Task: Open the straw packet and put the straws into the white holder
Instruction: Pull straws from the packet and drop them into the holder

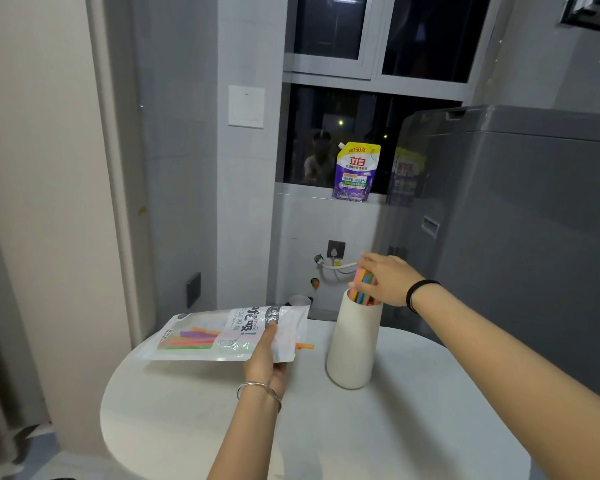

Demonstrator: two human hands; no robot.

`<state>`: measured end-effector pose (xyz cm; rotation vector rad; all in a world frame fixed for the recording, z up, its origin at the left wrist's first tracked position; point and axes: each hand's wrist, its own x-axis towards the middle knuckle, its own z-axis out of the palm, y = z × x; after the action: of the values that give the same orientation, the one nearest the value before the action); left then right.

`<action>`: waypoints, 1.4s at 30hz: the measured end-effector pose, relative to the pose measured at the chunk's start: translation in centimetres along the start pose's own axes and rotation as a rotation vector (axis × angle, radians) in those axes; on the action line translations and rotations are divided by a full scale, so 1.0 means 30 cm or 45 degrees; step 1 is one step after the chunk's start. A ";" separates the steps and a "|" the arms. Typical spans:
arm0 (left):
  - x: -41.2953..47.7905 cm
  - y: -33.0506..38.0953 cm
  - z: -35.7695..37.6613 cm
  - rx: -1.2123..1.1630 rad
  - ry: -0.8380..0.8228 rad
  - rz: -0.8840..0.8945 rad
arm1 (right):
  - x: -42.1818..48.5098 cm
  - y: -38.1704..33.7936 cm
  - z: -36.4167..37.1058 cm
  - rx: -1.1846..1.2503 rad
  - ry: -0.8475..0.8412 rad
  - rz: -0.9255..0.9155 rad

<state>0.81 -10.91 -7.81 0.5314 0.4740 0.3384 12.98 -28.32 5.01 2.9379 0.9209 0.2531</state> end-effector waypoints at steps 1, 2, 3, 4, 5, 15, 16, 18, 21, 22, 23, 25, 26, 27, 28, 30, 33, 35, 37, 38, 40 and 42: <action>-0.003 0.003 -0.001 0.002 -0.010 0.004 | -0.008 0.001 -0.004 0.035 0.018 0.007; -0.007 0.007 0.000 -0.004 -0.019 0.009 | -0.014 0.001 -0.010 0.106 0.072 0.011; -0.012 0.011 0.001 -0.016 -0.026 0.014 | -0.020 -0.001 -0.014 0.197 0.147 0.016; -0.017 0.015 0.003 -0.027 -0.028 0.019 | -0.024 -0.005 -0.017 0.265 0.214 0.024; -0.024 0.017 0.004 -0.031 -0.029 0.022 | -0.028 -0.009 -0.016 0.293 0.240 0.034; -0.066 0.031 0.015 -0.088 -0.013 0.067 | -0.089 -0.101 0.055 0.624 0.696 0.153; -0.066 0.032 0.014 -0.079 -0.023 0.077 | -0.114 -0.143 0.066 0.886 0.852 0.182; -0.065 0.031 0.010 -0.022 -0.027 0.090 | -0.165 -0.240 0.106 1.402 1.038 0.242; -0.059 0.016 0.001 0.141 0.034 0.192 | -0.220 -0.379 0.221 2.137 0.796 0.598; -0.058 0.010 0.001 0.235 0.059 0.268 | -0.230 -0.412 0.258 2.425 0.591 0.757; -0.060 0.004 0.004 0.333 0.071 0.351 | -0.236 -0.440 0.289 2.713 0.370 0.871; -0.063 -0.007 0.013 0.534 0.064 0.492 | -0.247 -0.474 0.329 3.127 0.013 0.980; -0.064 -0.015 0.017 0.633 0.046 0.546 | -0.250 -0.484 0.343 3.229 -0.057 0.978; -0.064 -0.023 0.019 0.726 0.023 0.592 | -0.251 -0.490 0.352 3.280 -0.054 0.959; -0.065 -0.031 0.021 0.806 -0.004 0.632 | -0.250 -0.493 0.359 3.291 -0.013 0.929; -0.072 -0.045 0.023 0.933 -0.041 0.704 | -0.249 -0.501 0.370 3.242 0.047 0.849; -0.075 -0.053 0.018 1.018 -0.050 0.760 | -0.257 -0.520 0.387 3.118 0.093 0.860; -0.074 -0.045 0.013 0.987 -0.034 0.738 | -0.263 -0.532 0.399 2.979 0.110 0.967; -0.073 -0.028 0.008 0.901 -0.007 0.705 | -0.269 -0.543 0.404 2.771 0.098 1.021; -0.073 -0.017 0.003 0.850 0.021 0.689 | -0.273 -0.546 0.403 2.637 0.091 1.025; -0.067 0.006 -0.011 0.722 0.104 0.646 | -0.276 -0.547 0.402 2.401 0.118 0.957; -0.060 0.025 -0.031 0.569 0.183 0.579 | -0.280 -0.539 0.400 2.293 0.191 0.833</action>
<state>-1.31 -10.69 -7.49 1.0597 0.5700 0.7169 -0.85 -19.87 -9.58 4.7798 -0.2229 -0.8479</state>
